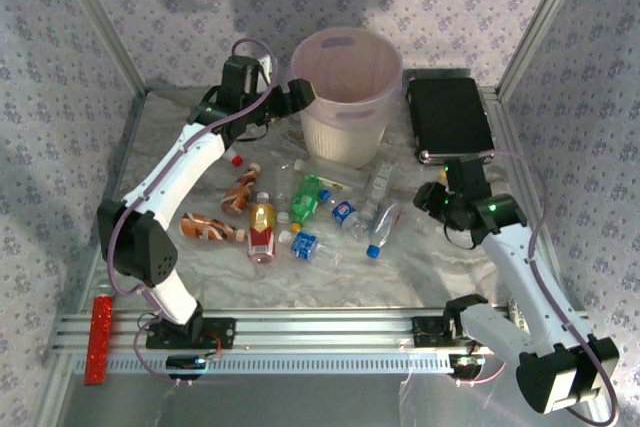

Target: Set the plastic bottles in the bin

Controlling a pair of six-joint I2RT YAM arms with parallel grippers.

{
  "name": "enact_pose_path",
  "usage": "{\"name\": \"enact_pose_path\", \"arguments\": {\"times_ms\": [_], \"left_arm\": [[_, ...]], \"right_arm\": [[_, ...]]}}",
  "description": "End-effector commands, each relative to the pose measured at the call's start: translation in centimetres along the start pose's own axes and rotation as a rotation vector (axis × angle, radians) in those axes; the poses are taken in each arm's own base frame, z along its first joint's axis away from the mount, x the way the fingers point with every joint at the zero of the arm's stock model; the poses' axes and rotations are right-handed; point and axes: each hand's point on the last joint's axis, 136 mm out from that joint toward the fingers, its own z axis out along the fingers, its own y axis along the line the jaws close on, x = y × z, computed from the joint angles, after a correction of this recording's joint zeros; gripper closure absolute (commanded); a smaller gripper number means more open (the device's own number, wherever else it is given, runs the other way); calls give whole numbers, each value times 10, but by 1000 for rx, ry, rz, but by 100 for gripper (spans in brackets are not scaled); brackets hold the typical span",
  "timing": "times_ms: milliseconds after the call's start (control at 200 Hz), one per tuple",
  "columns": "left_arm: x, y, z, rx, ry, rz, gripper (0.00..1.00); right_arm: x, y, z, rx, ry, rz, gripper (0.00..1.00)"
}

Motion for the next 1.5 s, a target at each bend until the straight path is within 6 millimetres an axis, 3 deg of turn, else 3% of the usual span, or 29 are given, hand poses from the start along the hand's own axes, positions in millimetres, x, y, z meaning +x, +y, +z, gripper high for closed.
{"name": "enact_pose_path", "arguments": {"times_ms": [0,115,280,605,710,940,1149,1339,1494], "left_arm": [[-26,-36,-24,116,-73,4,8],[-36,-37,-26,99,-102,11,8],[-44,-21,-10,49,-96,-19,8],[-40,8,26,-2,-74,-38,12],[-38,16,36,-13,-59,-45,15],[-32,29,50,-29,-28,-58,23],[-33,32,51,-33,-21,-59,33],[-33,36,51,-41,-12,-58,36],[-32,39,52,-46,-9,-64,38]], "right_arm": [[-25,18,-27,-32,-46,-102,52],[-69,50,-62,-100,-165,-152,52],[-126,100,-89,-189,-288,-220,52],[-206,208,-103,-415,-531,-319,52],[-223,235,-98,-471,-561,-323,52],[-237,282,-55,-479,-516,-360,52],[-230,305,7,-447,-425,-400,52],[-205,310,62,-403,-295,-445,51],[-176,303,102,-338,-171,-479,51]]}}
